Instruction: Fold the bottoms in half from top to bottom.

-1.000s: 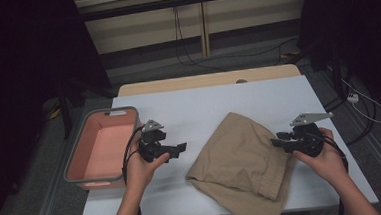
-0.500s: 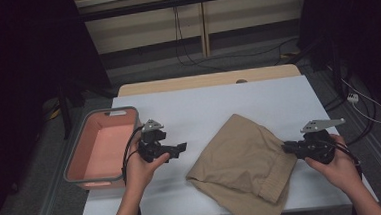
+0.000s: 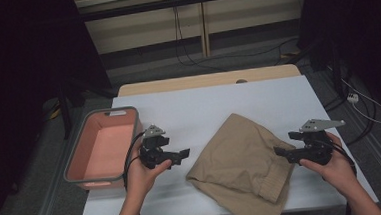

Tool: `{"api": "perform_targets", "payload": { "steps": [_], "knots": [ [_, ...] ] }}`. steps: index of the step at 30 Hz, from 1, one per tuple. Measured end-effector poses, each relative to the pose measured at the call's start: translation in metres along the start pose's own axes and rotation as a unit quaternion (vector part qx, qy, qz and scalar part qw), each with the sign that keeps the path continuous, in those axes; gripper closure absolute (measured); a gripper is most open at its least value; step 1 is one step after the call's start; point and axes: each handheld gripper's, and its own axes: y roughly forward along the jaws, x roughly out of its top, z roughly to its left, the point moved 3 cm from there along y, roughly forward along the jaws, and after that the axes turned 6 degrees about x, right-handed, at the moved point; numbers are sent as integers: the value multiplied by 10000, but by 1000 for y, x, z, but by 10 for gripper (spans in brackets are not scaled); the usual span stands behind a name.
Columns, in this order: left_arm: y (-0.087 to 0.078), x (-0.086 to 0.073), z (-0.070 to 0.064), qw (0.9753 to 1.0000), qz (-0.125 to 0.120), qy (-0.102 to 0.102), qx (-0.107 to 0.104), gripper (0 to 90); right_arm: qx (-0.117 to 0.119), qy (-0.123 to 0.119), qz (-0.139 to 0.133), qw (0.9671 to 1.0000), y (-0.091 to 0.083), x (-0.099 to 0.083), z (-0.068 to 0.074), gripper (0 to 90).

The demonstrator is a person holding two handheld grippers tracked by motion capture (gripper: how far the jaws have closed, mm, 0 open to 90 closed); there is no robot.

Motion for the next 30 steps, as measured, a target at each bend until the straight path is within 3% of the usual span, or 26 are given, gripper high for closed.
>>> {"api": "perform_targets", "payload": {
  "steps": [5,12,19,30],
  "knots": [
    [-3,-6,-5,9999,8,-31,-112,59,-71,25,-49,10000,-1,0,-1,140],
    [-6,-19,-10,9999,8,89,-121,57,-120,29,-49,9999,0,-2,-2,111],
    [-5,-26,-18,9992,-35,402,-3,71,-160,15,-104,9998,-1,-1,-1,110],
    [4,-34,-28,9983,223,534,-79,96,-156,-1,-166,9997,-5,-1,1,111]
  ]
}}
